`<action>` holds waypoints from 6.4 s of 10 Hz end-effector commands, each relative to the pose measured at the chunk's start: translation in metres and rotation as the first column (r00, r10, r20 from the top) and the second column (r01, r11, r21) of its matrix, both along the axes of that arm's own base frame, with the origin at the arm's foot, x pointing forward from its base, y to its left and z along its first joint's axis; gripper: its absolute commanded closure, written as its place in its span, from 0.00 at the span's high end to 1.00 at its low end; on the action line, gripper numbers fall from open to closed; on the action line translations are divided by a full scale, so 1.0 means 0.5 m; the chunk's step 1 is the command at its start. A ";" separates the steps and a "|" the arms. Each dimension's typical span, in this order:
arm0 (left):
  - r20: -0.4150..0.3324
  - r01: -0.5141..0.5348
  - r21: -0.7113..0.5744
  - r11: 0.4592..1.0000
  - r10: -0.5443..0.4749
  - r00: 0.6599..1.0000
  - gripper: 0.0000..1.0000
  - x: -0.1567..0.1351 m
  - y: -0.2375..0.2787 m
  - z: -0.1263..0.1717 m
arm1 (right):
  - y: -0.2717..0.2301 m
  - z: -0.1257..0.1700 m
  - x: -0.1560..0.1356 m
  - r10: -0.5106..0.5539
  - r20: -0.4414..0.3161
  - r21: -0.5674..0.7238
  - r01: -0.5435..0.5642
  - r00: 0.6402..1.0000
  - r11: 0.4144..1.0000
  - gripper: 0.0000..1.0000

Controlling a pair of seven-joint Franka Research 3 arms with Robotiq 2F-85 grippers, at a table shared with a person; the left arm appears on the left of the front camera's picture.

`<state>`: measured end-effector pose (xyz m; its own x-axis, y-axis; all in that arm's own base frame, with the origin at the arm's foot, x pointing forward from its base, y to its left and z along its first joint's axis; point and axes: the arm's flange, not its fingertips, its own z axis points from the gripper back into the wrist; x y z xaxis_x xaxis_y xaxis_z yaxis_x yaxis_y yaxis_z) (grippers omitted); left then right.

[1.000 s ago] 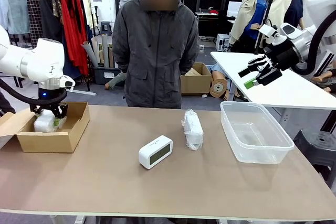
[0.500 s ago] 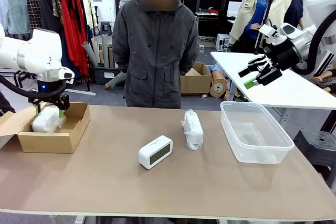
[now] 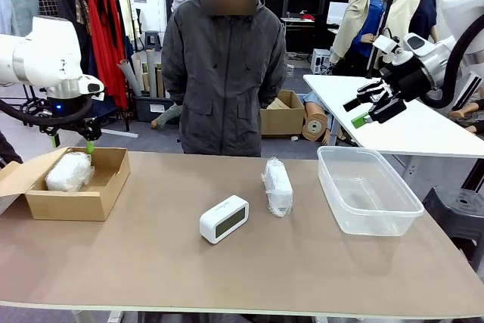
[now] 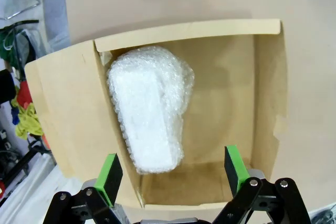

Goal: Separate and place wrapped and unwrapped clocks.
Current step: If the picked Digital clock is wrapped, place it in the Package Box ; if not, place it in the Organizing box, then pick up the Digital clock indicated by the person.

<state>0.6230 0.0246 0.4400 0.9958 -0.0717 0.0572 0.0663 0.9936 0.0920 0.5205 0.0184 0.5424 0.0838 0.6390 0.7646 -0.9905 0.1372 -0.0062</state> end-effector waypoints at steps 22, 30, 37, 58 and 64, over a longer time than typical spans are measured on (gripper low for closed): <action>0.570 0.963 -0.225 -0.149 -0.822 0.007 1.00 -0.107 0.000 0.251 | 0.001 0.002 -0.002 -0.001 0.004 -0.001 0.001 1.000 1.000 1.00; 0.631 0.993 -0.046 -0.112 -0.773 -0.058 1.00 -0.105 0.026 0.260 | 0.001 0.002 -0.002 -0.001 0.004 -0.001 0.001 1.000 1.000 1.00; 0.691 1.000 -0.021 -0.008 -0.723 0.009 1.00 -0.037 0.051 0.214 | 0.001 0.002 -0.002 -0.001 0.004 -0.001 0.001 1.000 1.000 1.00; 0.691 1.000 -0.021 -0.008 -0.723 0.009 1.00 -0.037 0.051 0.214 | 0.001 0.002 -0.002 -0.001 0.004 -0.001 0.001 1.000 1.000 1.00; 0.691 1.000 -0.021 -0.008 -0.723 0.009 1.00 -0.037 0.051 0.214 | 0.001 0.002 -0.002 -0.001 0.004 -0.001 0.001 1.000 1.000 1.00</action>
